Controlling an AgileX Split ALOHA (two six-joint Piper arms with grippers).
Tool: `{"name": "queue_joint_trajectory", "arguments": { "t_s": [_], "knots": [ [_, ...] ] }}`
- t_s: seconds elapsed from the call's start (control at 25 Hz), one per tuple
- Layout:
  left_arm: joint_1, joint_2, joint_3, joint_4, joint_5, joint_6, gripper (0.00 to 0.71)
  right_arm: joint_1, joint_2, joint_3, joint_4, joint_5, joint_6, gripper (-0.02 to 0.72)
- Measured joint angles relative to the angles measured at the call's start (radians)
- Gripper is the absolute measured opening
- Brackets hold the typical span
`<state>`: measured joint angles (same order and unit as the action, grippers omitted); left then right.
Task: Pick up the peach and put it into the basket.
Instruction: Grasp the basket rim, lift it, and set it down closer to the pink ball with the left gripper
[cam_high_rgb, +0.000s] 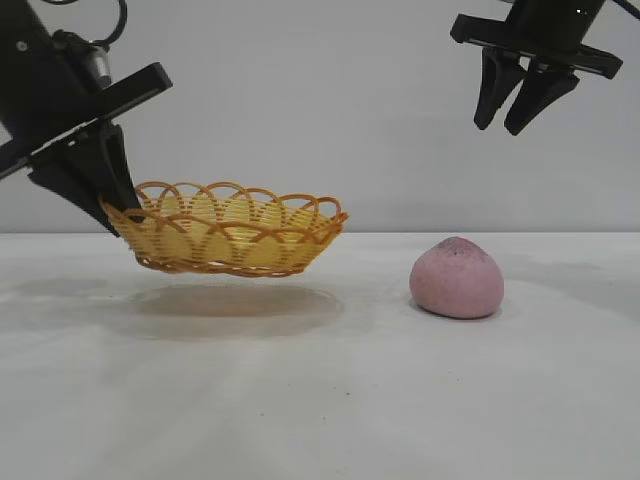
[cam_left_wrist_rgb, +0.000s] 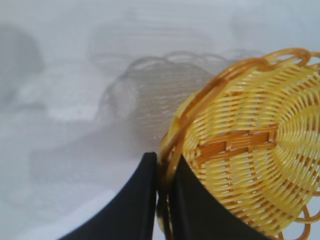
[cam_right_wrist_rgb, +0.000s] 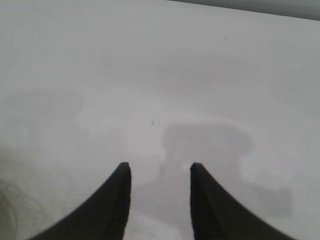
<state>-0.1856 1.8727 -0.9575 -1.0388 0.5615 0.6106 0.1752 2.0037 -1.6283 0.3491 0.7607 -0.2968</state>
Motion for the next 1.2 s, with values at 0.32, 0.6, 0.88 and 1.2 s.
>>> {"name": "queue_joint_trajectory", "arguments": {
  "t_s": [0.32, 0.6, 0.88, 1.2],
  "knots": [
    [0.0, 0.0, 0.006, -0.016, -0.015, 0.011, 0.051, 0.0, 0.0, 0.0, 0.001, 0.008, 0.0, 0.239],
    [0.0, 0.0, 0.006, -0.003, -0.015, 0.011, 0.242, 0.0, 0.0, 0.0, 0.007, 0.01, -0.005, 0.239],
    [0.0, 0.0, 0.006, 0.144, -0.015, -0.046, 0.415, 0.0, 0.0, 0.0, 0.007, 0.01, -0.007, 0.239],
    [0.032, -0.068, 0.006, 0.219, -0.017, -0.064, 0.441, 0.0, 0.0, 0.0, 0.007, 0.017, -0.007, 0.239]
  ]
}}
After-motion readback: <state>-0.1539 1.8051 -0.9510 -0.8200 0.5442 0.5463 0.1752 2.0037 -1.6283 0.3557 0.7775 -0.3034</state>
